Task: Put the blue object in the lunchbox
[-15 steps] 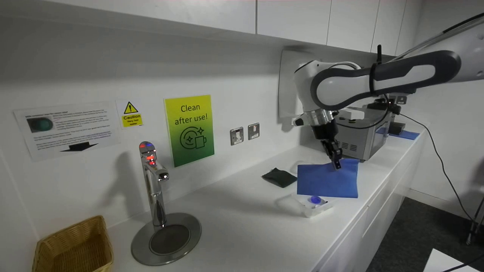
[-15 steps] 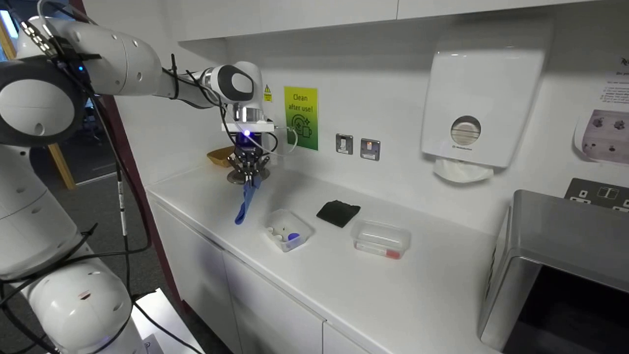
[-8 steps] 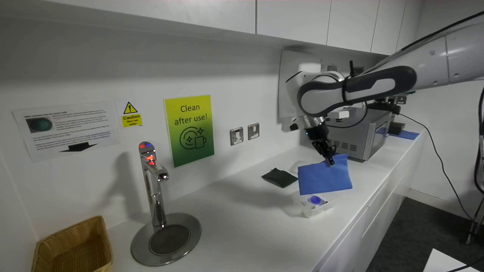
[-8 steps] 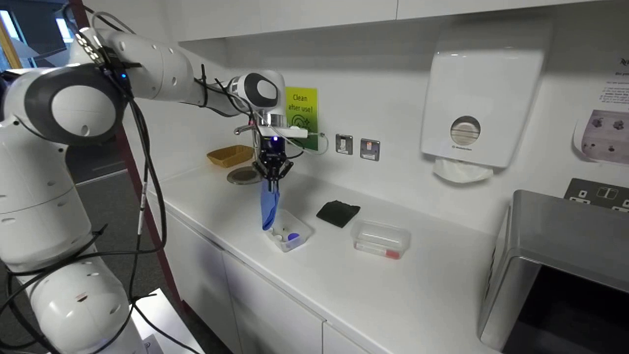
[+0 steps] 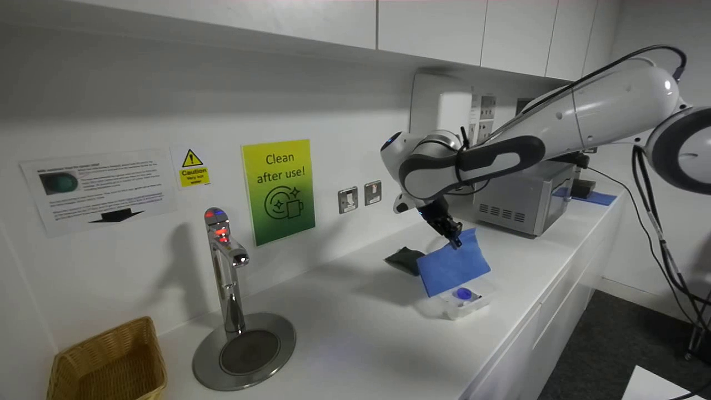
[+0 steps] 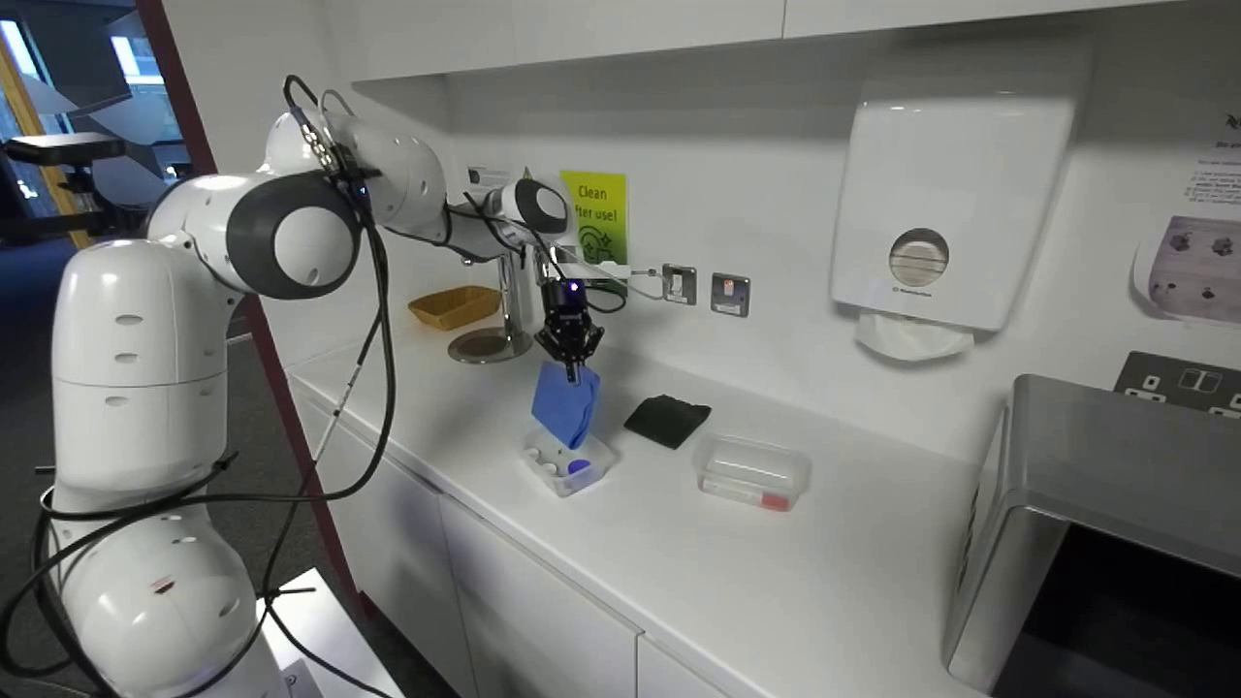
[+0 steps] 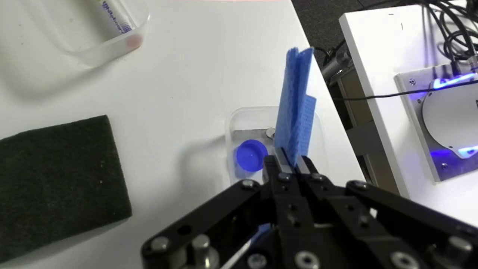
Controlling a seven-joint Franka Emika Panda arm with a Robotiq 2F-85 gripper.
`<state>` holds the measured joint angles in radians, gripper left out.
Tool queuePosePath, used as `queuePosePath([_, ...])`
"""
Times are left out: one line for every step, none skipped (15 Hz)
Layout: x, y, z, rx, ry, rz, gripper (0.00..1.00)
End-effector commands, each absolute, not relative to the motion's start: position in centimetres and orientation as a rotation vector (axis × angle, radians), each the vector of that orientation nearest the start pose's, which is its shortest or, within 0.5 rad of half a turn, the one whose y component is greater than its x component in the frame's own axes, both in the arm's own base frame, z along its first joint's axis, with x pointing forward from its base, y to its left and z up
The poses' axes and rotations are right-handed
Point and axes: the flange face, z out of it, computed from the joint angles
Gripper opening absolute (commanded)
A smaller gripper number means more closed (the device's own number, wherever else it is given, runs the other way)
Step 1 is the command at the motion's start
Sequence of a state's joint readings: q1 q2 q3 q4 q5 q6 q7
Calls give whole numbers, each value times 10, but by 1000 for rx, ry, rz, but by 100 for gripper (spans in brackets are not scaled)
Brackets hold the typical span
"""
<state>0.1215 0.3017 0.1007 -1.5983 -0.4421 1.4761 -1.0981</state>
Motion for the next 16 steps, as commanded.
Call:
queuePosePath([617, 81, 448, -2429, -2105, 969, 1])
queuePosePath([619, 81, 448, -2421, -2120, 965, 1])
queuePosePath([618, 82, 450, -2420, -2137, 950, 1])
queuePosePath([617, 82, 453, -2415, -2153, 941, 1])
queuePosePath([614, 83, 458, -2411, -2167, 928, 1])
queuePosePath([610, 84, 464, -2405, -2178, 907, 1])
queuePosePath([606, 87, 468, -2397, -2183, 881, 1])
queuePosePath([602, 89, 469, -2403, -2170, 865, 1])
queuePosePath([598, 92, 468, -2402, -2170, 846, 1])
queuePosePath([596, 92, 468, -2401, -2166, 833, 1])
queuePosePath([594, 91, 468, -2394, -2159, 831, 1])
queuePosePath([592, 90, 468, -2394, -2149, 827, 1])
queuePosePath([590, 88, 469, -2392, -2142, 822, 1])
queuePosePath([586, 86, 469, -2392, -2137, 821, 1])
queuePosePath([584, 83, 469, -2394, -2129, 824, 1])
queuePosePath([581, 80, 469, -2397, -2117, 831, 1])
